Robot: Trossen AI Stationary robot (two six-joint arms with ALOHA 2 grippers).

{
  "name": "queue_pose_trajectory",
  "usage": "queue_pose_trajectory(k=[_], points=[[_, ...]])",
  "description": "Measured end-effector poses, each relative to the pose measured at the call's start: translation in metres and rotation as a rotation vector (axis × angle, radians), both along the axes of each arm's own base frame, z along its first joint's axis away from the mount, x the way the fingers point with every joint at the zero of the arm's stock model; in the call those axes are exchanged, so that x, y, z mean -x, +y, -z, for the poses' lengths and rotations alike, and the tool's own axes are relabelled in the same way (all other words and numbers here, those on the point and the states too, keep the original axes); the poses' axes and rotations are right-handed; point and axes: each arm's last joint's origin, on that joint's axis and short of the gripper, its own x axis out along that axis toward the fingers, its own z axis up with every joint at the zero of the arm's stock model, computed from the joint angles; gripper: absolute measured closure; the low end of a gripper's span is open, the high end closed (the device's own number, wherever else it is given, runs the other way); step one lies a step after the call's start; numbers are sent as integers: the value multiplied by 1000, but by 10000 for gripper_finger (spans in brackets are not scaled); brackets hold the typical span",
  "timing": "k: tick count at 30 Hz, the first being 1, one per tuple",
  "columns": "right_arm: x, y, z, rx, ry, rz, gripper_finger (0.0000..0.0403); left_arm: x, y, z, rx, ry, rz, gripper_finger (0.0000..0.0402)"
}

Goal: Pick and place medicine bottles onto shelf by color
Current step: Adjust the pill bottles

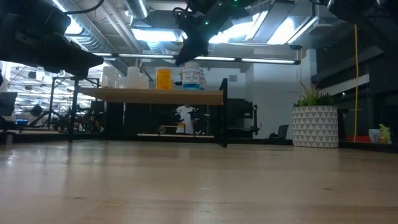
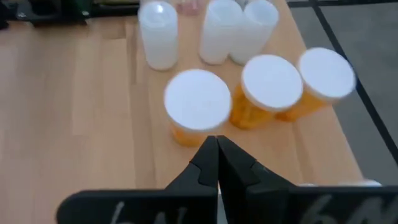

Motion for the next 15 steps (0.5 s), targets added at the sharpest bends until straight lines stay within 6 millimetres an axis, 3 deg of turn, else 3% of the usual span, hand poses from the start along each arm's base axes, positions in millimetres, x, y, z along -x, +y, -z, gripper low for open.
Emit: queue_pose_trajectory(k=[15], points=[[6, 1, 2, -7, 66, 42, 402, 0, 0, 0, 0, 0, 0, 401]])
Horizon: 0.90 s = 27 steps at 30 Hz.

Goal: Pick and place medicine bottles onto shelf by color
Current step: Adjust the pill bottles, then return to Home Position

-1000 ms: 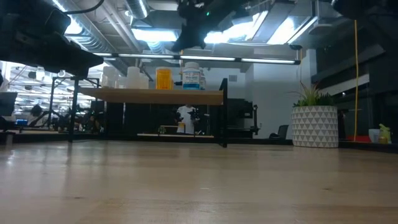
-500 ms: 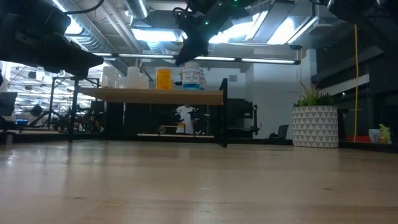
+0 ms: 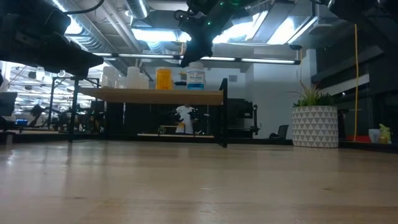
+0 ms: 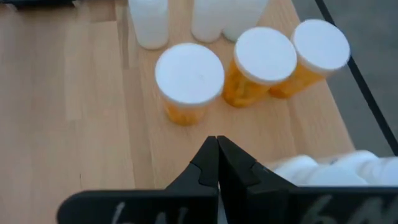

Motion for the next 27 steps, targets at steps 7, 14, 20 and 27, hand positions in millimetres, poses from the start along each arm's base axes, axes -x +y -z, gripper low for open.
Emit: queue_pose_trajectory(k=[7, 14, 20, 27], points=[[2, 3, -15, 15, -18, 2, 402, 0, 0, 0, 0, 0, 0, 401], [5, 31, -60, 51, -142, -78, 399, 0, 0, 0, 0, 0, 0, 401], [49, 69, -93, -36, -78, -200, 396, 0, 0, 0, 0, 1, -1, 401], [75, 108, -102, -104, 50, -271, 395, 0, 0, 0, 0, 1, 0, 401]])
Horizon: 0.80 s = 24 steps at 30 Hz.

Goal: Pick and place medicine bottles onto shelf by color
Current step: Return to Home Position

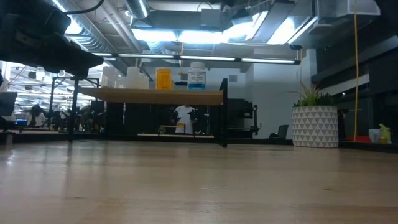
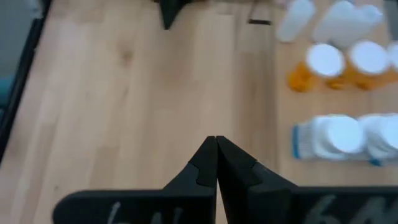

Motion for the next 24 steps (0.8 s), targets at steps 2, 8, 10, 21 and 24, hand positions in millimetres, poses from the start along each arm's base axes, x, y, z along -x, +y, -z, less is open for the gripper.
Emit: queue_pose_trajectory(k=[2, 8, 10, 21, 24], points=[[-4, 11, 3, -1, 5, -31, 395, 0, 0, 0, 0, 0, 0, 401], [-19, 47, 50, -17, 146, -110, 394, 0, 0, 0, 0, 0, 0, 401], [-24, 56, 70, -19, 165, -135, 394, 0, 0, 0, 0, 0, 0, 401], [108, 65, 155, -158, -37, 27, 394, 0, 0, 0, 0, 0, 0, 401], [148, 69, 179, -188, -224, -3, 394, 0, 0, 0, 0, 0, 0, 401]])
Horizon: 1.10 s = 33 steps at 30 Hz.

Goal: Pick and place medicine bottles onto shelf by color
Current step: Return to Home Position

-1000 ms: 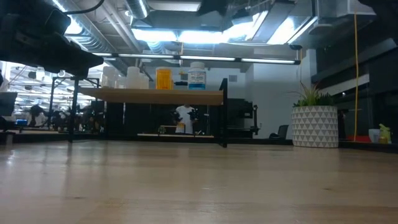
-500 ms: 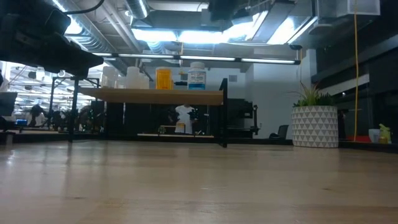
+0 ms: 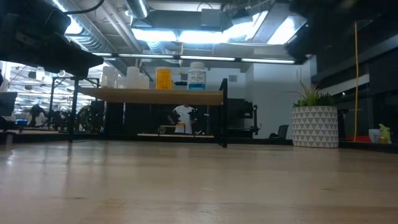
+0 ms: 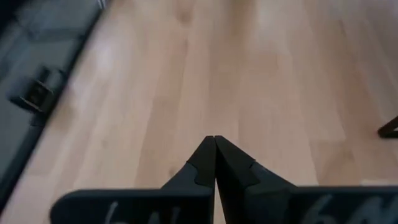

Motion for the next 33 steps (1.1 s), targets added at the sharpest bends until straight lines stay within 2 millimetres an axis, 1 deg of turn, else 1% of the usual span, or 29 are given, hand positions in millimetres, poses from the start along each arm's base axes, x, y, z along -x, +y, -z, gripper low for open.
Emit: queue_pose_trajectory(k=[3, 5, 7, 11, 14, 19, 23, 33], points=[[32, 0, 13, -26, -133, 0, 394, 0, 0, 0, 0, 0, 0, 401], [52, -1, 26, -26, -146, -2, 394, 0, 0, 0, 0, 0, 0, 401], [67, -2, 33, -29, -191, -3, 394, 0, 0, 0, 0, 0, 0, 401], [92, -4, 45, -35, -293, -4, 394, 0, 0, 0, 0, 0, 0, 401], [105, -4, 53, -39, -369, -10, 394, 0, 0, 0, 0, 0, 0, 401], [117, -5, 63, -48, -456, -14, 394, 0, 0, 0, 0, 0, 0, 401], [122, -5, 66, -47, -474, -17, 394, 0, 0, 0, 0, 0, 0, 401], [123, -5, 67, -48, -471, -16, 394, 0, 0, 0, 0, 0, 0, 401]])
